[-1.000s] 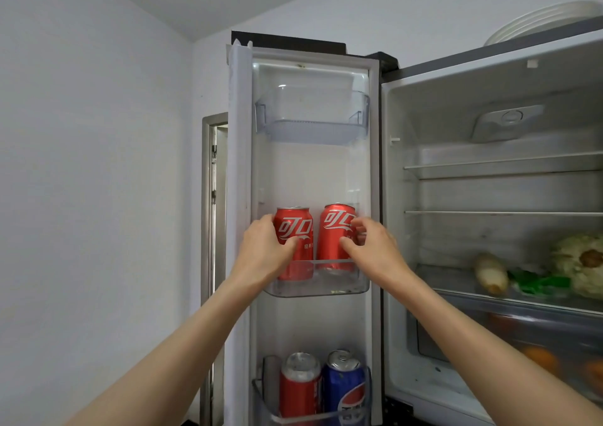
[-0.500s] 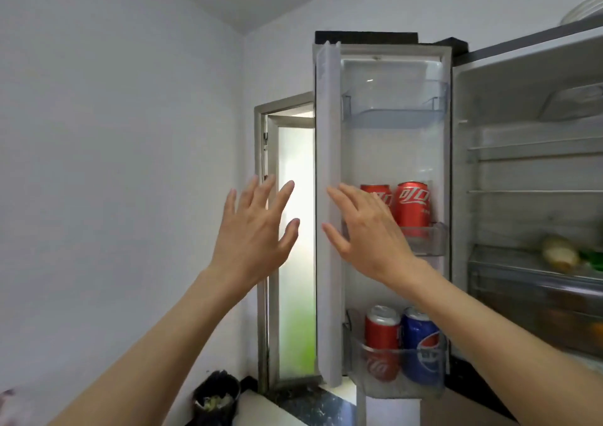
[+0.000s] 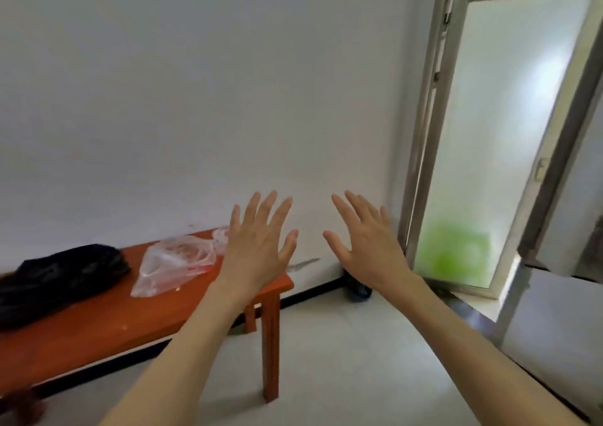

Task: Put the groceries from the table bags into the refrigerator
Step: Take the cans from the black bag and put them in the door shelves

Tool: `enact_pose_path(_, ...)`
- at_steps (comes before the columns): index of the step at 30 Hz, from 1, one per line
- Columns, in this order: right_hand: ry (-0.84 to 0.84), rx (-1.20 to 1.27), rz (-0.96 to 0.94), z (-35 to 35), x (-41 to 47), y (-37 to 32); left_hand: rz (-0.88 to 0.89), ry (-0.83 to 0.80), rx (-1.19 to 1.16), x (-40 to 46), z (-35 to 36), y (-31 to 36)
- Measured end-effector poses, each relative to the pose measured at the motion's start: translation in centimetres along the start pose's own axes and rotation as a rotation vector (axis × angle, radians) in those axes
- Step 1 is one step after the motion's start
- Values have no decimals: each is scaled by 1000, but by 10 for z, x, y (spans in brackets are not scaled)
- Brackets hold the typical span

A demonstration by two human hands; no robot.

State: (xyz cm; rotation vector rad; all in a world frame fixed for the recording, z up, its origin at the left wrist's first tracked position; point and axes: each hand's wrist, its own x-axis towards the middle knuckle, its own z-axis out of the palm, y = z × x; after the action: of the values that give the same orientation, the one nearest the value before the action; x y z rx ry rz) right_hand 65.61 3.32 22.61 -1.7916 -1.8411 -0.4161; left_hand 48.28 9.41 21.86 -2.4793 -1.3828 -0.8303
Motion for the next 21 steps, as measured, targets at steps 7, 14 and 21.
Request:
enact_pose_path(7,-212,179,-83,112,4,-104,-224,-49,30,-91,25,-128)
enact_pose_path(14,-340,276,-191,213,46,-185,-393,-216,133,-116,48,-235)
enact_pose_path(21,-385,358,-319,289,139,-267,-476,-201,207,-80,39,-362)
